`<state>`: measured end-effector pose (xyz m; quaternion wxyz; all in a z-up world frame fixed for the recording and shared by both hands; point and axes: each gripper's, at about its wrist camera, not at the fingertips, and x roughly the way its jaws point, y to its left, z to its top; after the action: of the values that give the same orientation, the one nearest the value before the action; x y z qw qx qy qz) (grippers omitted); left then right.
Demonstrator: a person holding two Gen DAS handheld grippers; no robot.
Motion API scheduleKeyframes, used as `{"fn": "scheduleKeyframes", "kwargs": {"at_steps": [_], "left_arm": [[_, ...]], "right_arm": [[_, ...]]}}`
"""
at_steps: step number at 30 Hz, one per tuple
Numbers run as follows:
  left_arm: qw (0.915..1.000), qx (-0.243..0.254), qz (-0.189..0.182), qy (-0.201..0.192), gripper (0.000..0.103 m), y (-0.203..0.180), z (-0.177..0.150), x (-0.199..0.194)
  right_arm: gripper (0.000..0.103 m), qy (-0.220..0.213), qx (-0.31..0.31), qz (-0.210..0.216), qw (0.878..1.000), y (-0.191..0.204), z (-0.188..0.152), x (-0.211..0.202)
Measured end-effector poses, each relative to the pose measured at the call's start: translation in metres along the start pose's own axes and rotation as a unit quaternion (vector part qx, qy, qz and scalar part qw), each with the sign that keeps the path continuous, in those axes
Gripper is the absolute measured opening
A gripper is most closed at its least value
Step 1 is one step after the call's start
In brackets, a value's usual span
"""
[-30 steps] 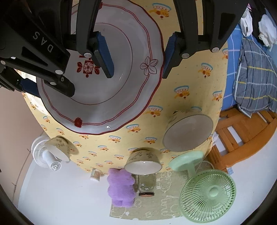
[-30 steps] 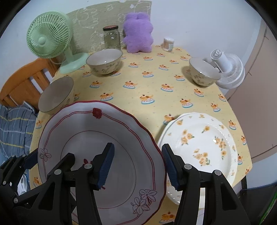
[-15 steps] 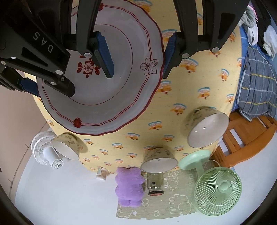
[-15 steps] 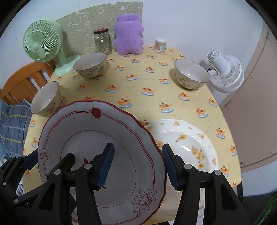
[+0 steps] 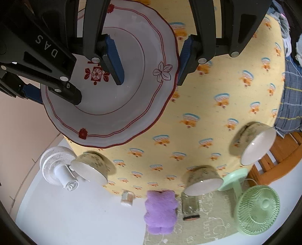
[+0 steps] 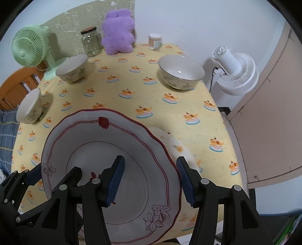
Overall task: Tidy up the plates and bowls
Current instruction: 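Carry the red-rimmed plate with both tools over the floral plate stack, then lower the red-rimmed plate with both tools onto the floral plates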
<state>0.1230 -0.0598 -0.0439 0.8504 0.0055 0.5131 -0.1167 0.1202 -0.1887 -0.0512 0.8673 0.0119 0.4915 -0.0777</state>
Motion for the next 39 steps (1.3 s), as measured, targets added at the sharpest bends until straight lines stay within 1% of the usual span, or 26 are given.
{"fn": "scheduleKeyframes", "kwargs": {"at_steps": [5, 9, 13, 17, 23, 30, 36, 39], "left_arm": [[0.9998, -0.009, -0.007, 0.018, 0.056, -0.018, -0.002, 0.014], [0.9995, -0.012, -0.005, 0.028, 0.057, -0.032, -0.003, 0.025], [0.9992, -0.016, -0.006, 0.037, 0.057, -0.039, -0.004, 0.034], [0.9989, -0.023, -0.001, 0.04, 0.058, -0.041, -0.004, 0.042], [0.9994, -0.005, 0.016, 0.031, 0.061, -0.051, 0.0, 0.049], [0.9993, 0.0, 0.027, 0.027, 0.064, -0.055, 0.0, 0.051], [0.9992, -0.001, 0.029, 0.026, 0.066, -0.056, 0.001, 0.052], [0.9992, -0.001, 0.029, 0.026, 0.069, -0.055, 0.001, 0.052]], "right_arm": [[0.06, 0.016, -0.003, -0.003, 1.0, -0.022, -0.003, 0.011], [0.06, 0.028, -0.001, -0.003, 1.0, -0.038, -0.006, 0.022], [0.06, 0.038, 0.001, -0.003, 0.999, -0.05, -0.006, 0.033], [0.06, 0.042, -0.003, 0.005, 0.999, -0.054, -0.005, 0.04], [0.06, 0.047, -0.003, 0.008, 0.999, -0.058, -0.001, 0.052], [0.061, 0.042, -0.008, 0.009, 0.999, -0.059, 0.0, 0.056], [0.062, 0.036, -0.006, 0.024, 0.999, -0.062, -0.001, 0.055], [0.062, 0.041, 0.005, 0.037, 0.998, -0.069, -0.003, 0.055]]}}
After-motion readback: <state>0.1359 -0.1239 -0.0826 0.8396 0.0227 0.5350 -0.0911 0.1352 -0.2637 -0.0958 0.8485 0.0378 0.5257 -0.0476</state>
